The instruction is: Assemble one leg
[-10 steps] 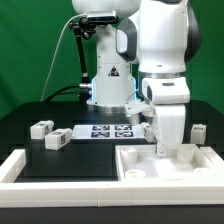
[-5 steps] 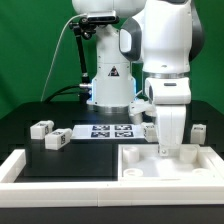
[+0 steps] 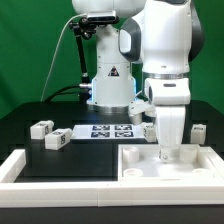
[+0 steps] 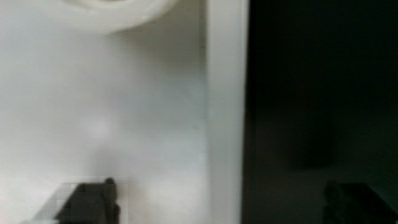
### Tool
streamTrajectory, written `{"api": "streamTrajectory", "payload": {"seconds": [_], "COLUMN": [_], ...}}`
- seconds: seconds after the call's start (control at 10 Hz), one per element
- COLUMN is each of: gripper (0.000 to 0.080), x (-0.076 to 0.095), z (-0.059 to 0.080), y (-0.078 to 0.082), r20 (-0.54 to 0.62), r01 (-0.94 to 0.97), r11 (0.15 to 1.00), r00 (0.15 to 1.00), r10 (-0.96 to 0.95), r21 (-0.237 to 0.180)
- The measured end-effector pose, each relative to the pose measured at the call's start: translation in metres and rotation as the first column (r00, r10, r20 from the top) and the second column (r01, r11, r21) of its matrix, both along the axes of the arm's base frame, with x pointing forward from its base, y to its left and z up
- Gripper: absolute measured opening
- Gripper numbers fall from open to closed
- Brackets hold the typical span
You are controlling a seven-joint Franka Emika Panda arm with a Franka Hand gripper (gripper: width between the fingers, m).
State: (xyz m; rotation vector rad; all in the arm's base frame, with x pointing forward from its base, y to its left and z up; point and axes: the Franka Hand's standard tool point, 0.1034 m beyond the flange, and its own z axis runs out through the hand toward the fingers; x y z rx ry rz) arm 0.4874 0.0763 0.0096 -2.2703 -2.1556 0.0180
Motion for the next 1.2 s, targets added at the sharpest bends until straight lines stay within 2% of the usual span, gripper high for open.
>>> {"api": "streamTrajectory", "payload": {"seconds": [0.1,0.4,0.5,0.7,0.9,1.2], "gripper": [0.0633,0.0649,0.0649,0.0649,0.0649,0.0649], "x": [0.000,0.000,-0.004,-0.017,-0.031,-0.031], "z": [0.000,0.001,0.009,0.033,0.052,0.049], "y": [0.000,-0.001,-0.001,0.004,0.013,0.013], "r20": [0.000,0.002,0.009,0.034,0.051,0.056], "r01": [0.000,0.001,0.021,0.094,0.202,0.230], "r11": [1.000,1.000,1.000,0.996,0.979,0.973], "r00": [1.000,1.000,1.000,0.995,0.978,0.972], "r10": [0.000,-0.001,-0.021,-0.094,-0.201,-0.229], "r21": [0.000,0.000,-0.002,-0.006,-0.006,0.001]}}
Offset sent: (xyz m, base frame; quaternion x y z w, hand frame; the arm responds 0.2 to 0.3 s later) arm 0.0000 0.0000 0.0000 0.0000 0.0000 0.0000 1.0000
